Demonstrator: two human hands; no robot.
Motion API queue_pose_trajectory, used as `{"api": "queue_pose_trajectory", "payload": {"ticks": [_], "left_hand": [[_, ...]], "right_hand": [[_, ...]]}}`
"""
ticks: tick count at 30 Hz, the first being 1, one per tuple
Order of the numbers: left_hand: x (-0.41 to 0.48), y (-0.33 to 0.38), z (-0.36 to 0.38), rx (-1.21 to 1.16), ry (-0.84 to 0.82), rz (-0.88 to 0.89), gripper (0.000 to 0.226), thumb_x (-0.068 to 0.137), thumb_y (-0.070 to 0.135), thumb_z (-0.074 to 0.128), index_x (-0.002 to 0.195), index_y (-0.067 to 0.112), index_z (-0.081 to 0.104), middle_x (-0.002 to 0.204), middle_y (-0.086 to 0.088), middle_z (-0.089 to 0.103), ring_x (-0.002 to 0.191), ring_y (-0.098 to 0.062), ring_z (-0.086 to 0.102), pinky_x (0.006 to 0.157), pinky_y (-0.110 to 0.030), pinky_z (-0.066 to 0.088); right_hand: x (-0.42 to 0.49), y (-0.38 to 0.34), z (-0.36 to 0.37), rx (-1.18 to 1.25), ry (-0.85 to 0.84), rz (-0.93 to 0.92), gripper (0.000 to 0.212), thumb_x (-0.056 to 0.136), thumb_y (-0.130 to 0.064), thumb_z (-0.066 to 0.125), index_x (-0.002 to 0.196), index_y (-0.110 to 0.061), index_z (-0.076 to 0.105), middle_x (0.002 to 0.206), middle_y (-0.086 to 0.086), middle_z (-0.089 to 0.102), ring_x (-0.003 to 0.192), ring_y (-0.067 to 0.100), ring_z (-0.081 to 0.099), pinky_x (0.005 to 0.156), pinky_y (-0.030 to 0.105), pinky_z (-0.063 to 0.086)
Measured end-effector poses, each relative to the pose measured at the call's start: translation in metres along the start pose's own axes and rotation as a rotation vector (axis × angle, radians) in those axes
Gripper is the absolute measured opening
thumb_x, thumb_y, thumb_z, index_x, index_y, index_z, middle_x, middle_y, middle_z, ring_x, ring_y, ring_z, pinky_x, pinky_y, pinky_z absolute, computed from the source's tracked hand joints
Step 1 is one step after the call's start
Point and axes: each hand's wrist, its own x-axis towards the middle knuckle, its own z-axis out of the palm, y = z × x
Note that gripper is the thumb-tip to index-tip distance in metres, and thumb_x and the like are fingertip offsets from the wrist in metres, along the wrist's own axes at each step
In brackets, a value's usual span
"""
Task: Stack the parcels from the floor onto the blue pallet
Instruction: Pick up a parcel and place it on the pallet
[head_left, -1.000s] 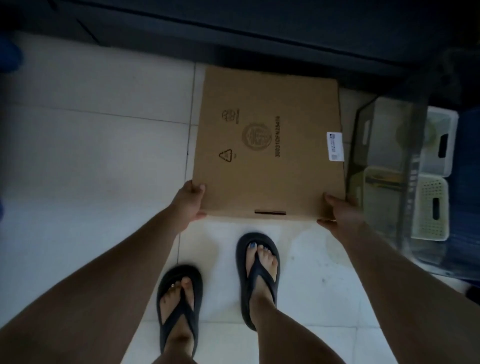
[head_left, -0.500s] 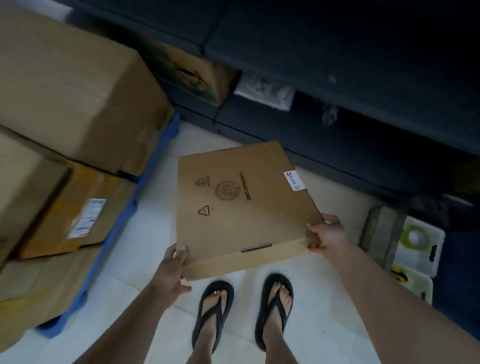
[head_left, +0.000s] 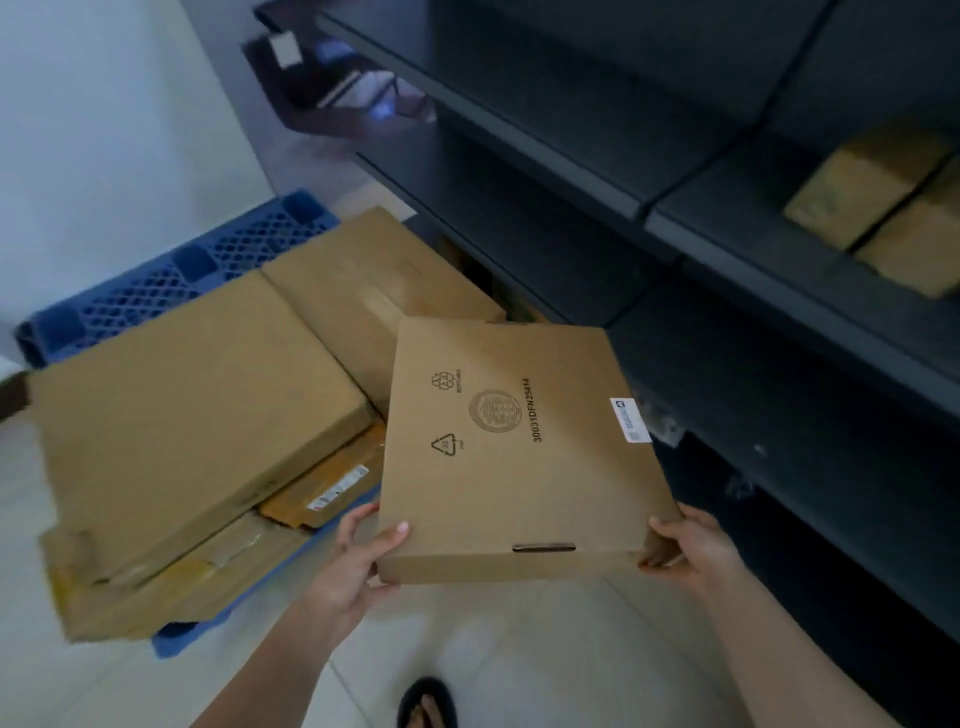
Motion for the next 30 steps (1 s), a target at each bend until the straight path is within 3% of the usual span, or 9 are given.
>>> {"api": "queue_pose_trajectory", "payload": {"ticks": [2, 4, 8, 11, 15, 19, 25, 30], "left_hand": [[-0.005, 0.018, -0.013, -0.03, 0.008, 0.036, 0.063, 0.063, 0.023, 0.079, 0.118, 0.03, 0.05, 0.109, -0.003, 0.064, 0.097, -0.027, 0.062, 0.065, -0.038, 0.052], [-0.004, 0.037, -0.021, -0.102, 0.013, 0.078, 0.05, 0.075, 0.012, 0.072, 0.12, 0.021, 0.051, 0.108, -0.007, 0.064, 0.092, -0.027, 0.062, 0.057, -0.036, 0.053], [0.007, 0.066, -0.027, -0.246, 0.05, 0.13, 0.047, 0.084, 0.004, 0.064, 0.127, 0.01, 0.046, 0.114, -0.011, 0.061, 0.091, -0.025, 0.061, 0.052, -0.036, 0.054], [0.026, 0.077, -0.023, -0.325, 0.065, 0.147, 0.047, 0.085, 0.005, 0.063, 0.127, 0.013, 0.045, 0.109, -0.008, 0.065, 0.087, -0.02, 0.063, 0.054, -0.035, 0.055], [0.061, 0.08, -0.002, -0.466, 0.096, 0.128, 0.044, 0.084, 0.003, 0.063, 0.122, 0.016, 0.046, 0.094, -0.004, 0.068, 0.08, -0.019, 0.064, 0.061, -0.033, 0.054], [0.098, 0.081, 0.03, -0.599, 0.173, 0.092, 0.048, 0.08, 0.002, 0.066, 0.121, 0.018, 0.046, 0.097, -0.007, 0.067, 0.082, -0.021, 0.063, 0.063, -0.032, 0.049], [0.157, 0.085, 0.066, -0.743, 0.307, 0.056, 0.051, 0.079, 0.002, 0.067, 0.125, 0.016, 0.048, 0.099, -0.009, 0.065, 0.084, -0.021, 0.06, 0.064, -0.032, 0.047], [0.195, 0.087, 0.075, -0.911, 0.413, 0.119, 0.042, 0.084, 0.007, 0.063, 0.124, 0.007, 0.05, 0.104, -0.009, 0.066, 0.086, -0.016, 0.065, 0.058, -0.025, 0.054]], "right_hand": [[-0.009, -0.015, 0.023, -0.043, -0.024, -0.029, 0.05, 0.086, 0.003, 0.058, 0.133, -0.01, 0.045, 0.123, 0.024, 0.054, 0.104, 0.042, 0.055, 0.075, 0.055, 0.052], [-0.014, -0.032, 0.047, -0.018, -0.056, -0.055, 0.052, 0.086, 0.004, 0.059, 0.133, -0.013, 0.045, 0.13, 0.021, 0.051, 0.112, 0.041, 0.052, 0.079, 0.059, 0.051], [-0.02, -0.073, 0.093, -0.001, -0.084, -0.112, 0.053, 0.087, 0.006, 0.057, 0.132, -0.016, 0.043, 0.111, 0.012, 0.053, 0.097, 0.032, 0.052, 0.07, 0.056, 0.05], [-0.01, -0.106, 0.122, -0.06, -0.099, -0.165, 0.053, 0.088, 0.006, 0.055, 0.134, -0.017, 0.041, 0.114, 0.012, 0.046, 0.11, 0.035, 0.048, 0.062, 0.053, 0.048], [0.033, -0.149, 0.151, -0.158, -0.11, -0.197, 0.05, 0.089, 0.004, 0.054, 0.132, -0.018, 0.044, 0.13, 0.014, 0.047, 0.113, 0.035, 0.048, 0.08, 0.058, 0.048], [0.094, -0.188, 0.176, -0.188, -0.101, -0.227, 0.042, 0.093, 0.004, 0.047, 0.131, -0.015, 0.046, 0.14, 0.015, 0.043, 0.124, 0.037, 0.043, 0.093, 0.063, 0.042], [0.172, -0.228, 0.215, -0.299, -0.128, -0.231, 0.042, 0.093, 0.002, 0.048, 0.13, -0.017, 0.047, 0.138, 0.015, 0.044, 0.106, 0.031, 0.047, 0.088, 0.056, 0.047], [0.204, -0.242, 0.252, -0.334, -0.205, -0.261, 0.042, 0.093, -0.001, 0.05, 0.129, -0.022, 0.047, 0.124, 0.009, 0.049, 0.102, 0.027, 0.051, 0.088, 0.047, 0.048]]}}
